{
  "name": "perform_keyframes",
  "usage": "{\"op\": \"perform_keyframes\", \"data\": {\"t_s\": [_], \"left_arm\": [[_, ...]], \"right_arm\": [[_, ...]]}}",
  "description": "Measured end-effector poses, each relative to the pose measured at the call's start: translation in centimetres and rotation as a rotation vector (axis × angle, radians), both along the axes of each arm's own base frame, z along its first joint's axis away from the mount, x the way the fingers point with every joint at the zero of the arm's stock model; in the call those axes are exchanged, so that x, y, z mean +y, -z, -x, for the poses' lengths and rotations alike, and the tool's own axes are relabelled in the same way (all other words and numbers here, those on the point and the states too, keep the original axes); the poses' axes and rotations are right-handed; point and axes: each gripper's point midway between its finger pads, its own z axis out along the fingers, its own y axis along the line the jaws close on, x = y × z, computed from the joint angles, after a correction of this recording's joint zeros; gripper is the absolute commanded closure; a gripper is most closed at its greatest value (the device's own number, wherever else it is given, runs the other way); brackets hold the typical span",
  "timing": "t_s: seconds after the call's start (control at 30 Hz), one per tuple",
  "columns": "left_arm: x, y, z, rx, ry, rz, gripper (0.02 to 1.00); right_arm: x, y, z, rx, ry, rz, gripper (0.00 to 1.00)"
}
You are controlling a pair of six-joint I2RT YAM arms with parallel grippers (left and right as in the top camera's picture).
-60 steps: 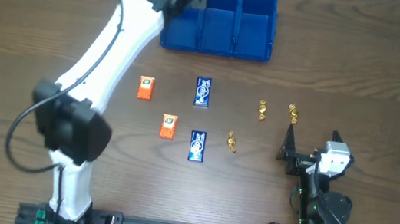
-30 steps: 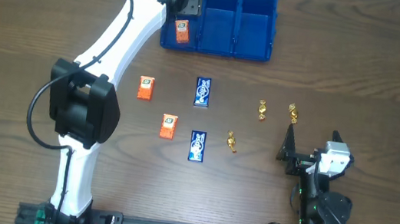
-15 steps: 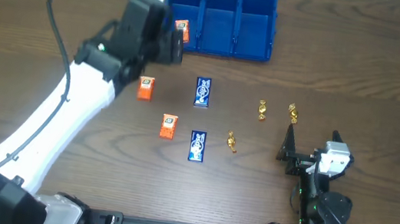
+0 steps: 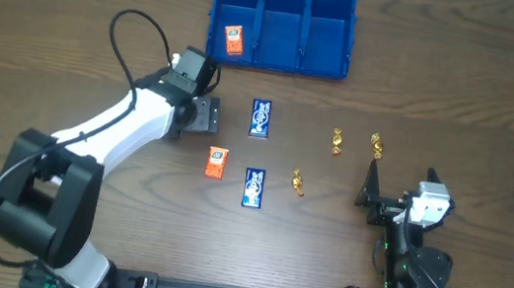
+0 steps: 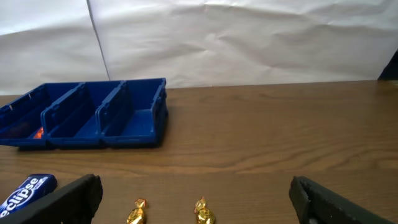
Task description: Sort Candies Into Trays
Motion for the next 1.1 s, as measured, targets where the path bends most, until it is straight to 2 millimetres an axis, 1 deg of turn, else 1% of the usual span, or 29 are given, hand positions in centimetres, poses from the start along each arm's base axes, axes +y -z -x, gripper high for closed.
{"op": "perform_keyframes", "data": {"t_s": [0.17,0.3,0.43,0.6,0.8,0.87,1.0,1.1], "left_arm": [[-0.1,1.3,-0.2,0.014,-0.001,-0.005,0.169],[-0.1,1.5,-0.2,0.017,0.001,-0.006,0.202],[-0.1,1.5,-0.4,0.013,0.001,0.004,0.213],[0.4,1.9,-0.5,0.028,0.000,0.014,0.277],[0.6,2.0,-0.6,0.036,0.006,0.034,0.413],[0.5,2.0,-0.8,0.030,0.016,0.039,0.503],[0.2,2.3,-0.8,0.036,0.026,0.050,0.636],[0.1,2.3,-0.8,0.035,0.028,0.053,0.695]], "right_arm": [[0.0,0.0,0.0,0.000,0.000,0.000,0.003],[0.0,0.0,0.0,0.000,0.000,0.000,0.003],[0.0,0.0,0.0,0.000,0.000,0.000,0.003],[0.0,0.0,0.0,0.000,0.000,0.000,0.003],[0.0,0.0,0.0,0.000,0.000,0.000,0.003],[0.0,0.0,0.0,0.000,0.000,0.000,0.003],[0.0,0.0,0.0,0.000,0.000,0.000,0.003],[0.0,0.0,0.0,0.000,0.000,0.000,0.003]]}}
